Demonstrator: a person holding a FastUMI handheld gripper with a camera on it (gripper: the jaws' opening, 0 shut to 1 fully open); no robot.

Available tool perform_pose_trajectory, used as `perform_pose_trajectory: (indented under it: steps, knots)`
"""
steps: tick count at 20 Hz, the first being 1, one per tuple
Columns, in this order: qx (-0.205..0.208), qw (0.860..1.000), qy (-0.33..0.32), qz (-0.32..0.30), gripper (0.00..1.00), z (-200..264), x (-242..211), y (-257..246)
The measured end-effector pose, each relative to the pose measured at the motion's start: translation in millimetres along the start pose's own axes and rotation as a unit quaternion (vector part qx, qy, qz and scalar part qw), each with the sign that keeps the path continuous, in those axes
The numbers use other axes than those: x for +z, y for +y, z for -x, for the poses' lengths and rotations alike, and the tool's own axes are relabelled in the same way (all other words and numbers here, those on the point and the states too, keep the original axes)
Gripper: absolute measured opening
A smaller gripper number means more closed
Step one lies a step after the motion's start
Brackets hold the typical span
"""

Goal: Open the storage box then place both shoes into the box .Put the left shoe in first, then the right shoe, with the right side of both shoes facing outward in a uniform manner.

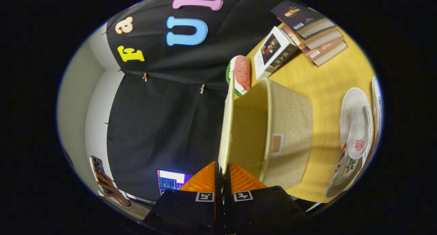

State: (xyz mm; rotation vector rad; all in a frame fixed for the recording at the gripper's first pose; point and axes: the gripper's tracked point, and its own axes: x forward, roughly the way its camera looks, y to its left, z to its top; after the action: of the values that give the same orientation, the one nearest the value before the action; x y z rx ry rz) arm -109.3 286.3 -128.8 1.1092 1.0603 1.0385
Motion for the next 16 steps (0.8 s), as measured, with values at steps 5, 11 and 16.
perform_pose_trajectory:
  steps: [5, 11, 16]
  knots:
    - [-0.005, 0.999, 0.004, 0.051, 0.07, -34.7, -5.1, 58.3]
    - [0.002, 0.996, 0.019, 0.084, 0.08, -101.0, -15.2, 113.6]
    - [-0.008, 0.993, 0.039, 0.112, 0.16, -161.3, -34.3, 130.6]
